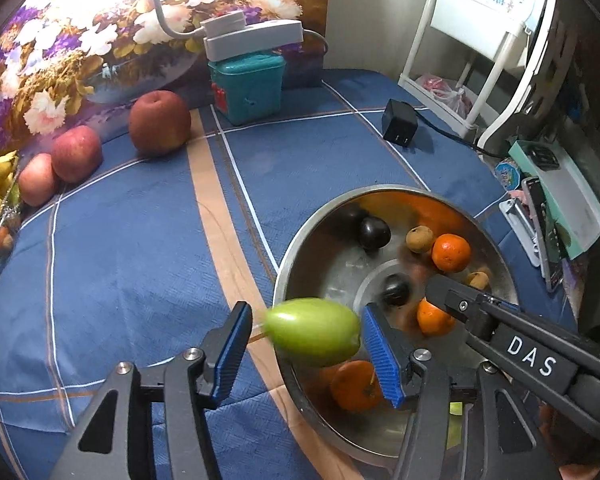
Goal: Organize fruits
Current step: 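Release the mango into the bowl with the left gripper while the right drops the plum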
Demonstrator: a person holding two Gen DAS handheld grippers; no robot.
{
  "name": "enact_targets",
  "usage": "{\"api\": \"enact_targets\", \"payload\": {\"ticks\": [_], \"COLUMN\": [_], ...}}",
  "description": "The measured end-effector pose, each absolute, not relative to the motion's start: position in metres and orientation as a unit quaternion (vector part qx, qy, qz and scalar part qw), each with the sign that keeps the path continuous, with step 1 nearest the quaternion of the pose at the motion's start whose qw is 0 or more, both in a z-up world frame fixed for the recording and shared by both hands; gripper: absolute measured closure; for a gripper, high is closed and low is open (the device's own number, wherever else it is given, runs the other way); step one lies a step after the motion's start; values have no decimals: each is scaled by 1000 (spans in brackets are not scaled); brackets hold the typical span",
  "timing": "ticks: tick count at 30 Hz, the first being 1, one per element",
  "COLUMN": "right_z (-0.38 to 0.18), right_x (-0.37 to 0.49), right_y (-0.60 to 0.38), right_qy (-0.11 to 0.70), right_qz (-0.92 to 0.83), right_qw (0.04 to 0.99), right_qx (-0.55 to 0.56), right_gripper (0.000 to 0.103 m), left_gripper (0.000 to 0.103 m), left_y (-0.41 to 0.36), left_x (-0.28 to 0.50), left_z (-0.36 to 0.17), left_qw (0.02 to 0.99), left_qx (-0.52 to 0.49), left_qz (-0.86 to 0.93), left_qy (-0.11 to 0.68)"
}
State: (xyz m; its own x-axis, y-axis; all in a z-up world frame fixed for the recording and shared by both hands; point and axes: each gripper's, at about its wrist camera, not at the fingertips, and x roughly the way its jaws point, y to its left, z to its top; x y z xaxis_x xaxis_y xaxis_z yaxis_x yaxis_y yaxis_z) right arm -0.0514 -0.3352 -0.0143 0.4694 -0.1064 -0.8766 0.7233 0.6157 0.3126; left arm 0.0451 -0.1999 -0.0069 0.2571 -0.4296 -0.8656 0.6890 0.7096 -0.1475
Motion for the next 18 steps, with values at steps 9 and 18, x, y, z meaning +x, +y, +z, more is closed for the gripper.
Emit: {"api": "enact_targets", "payload": {"ticks": [9,18], "right_z": [-9,-10], "right_x": [-64,-80], "right_y": [-330,-303], "right_qy": [437,453], "right_qz": [-273,-268], "right_qw": [788,797], "right_qx": [337,296], "right_gripper": [68,68], "left_gripper": [39,19], "left_y": [-180,-119], "left_x": [45,46], "left_z": [-6,-16], "left_qw": [791,830], "left_qx": [125,153], "left_qz": [-320,-178], "left_qy": [505,506]}}
